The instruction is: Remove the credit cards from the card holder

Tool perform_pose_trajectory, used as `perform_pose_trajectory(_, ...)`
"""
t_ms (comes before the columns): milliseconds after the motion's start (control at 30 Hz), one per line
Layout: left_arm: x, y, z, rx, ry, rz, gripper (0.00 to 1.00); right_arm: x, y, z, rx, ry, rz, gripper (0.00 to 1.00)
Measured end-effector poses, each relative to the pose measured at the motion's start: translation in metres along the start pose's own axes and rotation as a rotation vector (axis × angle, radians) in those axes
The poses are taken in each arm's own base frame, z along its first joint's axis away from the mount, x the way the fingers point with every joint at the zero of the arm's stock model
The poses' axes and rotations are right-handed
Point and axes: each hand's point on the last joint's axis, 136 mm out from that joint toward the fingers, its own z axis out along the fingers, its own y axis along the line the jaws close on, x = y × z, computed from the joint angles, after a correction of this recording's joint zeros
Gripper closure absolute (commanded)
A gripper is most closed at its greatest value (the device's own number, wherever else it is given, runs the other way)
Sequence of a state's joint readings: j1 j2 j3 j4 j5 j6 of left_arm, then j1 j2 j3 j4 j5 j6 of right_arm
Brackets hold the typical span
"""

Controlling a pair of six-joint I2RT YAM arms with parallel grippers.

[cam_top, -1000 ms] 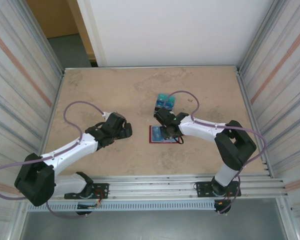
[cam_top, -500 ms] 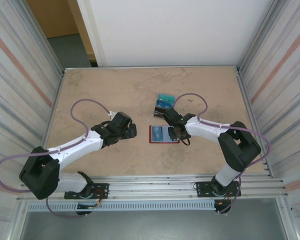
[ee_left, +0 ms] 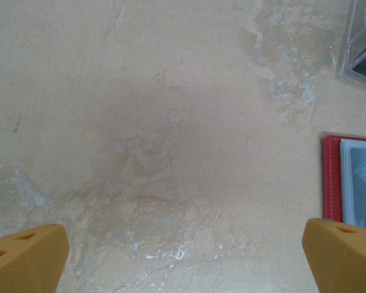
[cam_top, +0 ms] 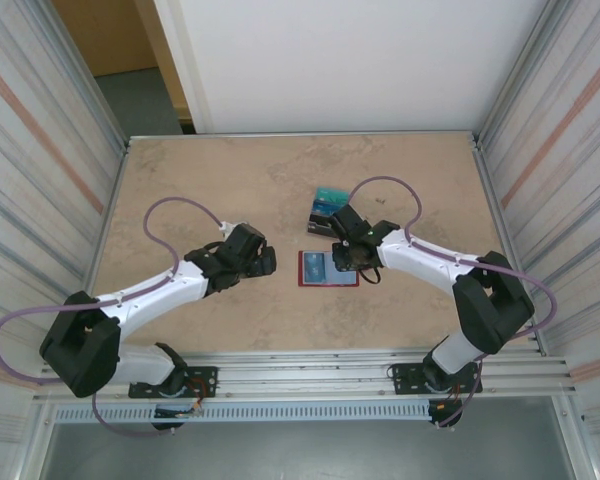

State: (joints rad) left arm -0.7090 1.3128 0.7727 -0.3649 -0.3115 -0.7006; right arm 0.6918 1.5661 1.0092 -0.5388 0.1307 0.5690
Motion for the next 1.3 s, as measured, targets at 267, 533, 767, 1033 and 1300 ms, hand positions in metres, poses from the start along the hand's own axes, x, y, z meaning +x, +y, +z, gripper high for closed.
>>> perform_pose_trajectory(267, 0.0, 0.001, 0.0, -0.003, -0.002, 0.0, 0.01, 0.004, 0.037, 0.026, -0.136, 0.082, -0.002, 0.69)
perform_pose_trajectory(533, 0.0, 0.001, 0.0, -0.003, -0.002, 0.0, 0.01, 0.01, 0.052, 0.047, -0.168, 0.14, -0.007, 0.66)
perform_pose_trajectory(767, 0.0, 0.001, 0.0, -0.004, -0.002, 0.0, 0.01, 0.012, 0.055, 0.054, -0.174, 0.162, 0.006, 0.62)
perform_pose_trajectory(1033, 0.0, 0.001, 0.0, -0.004, -0.001, 0.0, 0.01, 0.016, 0.068, 0.054, -0.206, 0.177, -0.01, 0.69)
perform_pose_trajectory(1300, 0.003, 0.001, 0.004, -0.013, 0.011, 0.009, 0.01, 0.034, 0.089, 0.048, -0.258, 0.218, -0.055, 0.68)
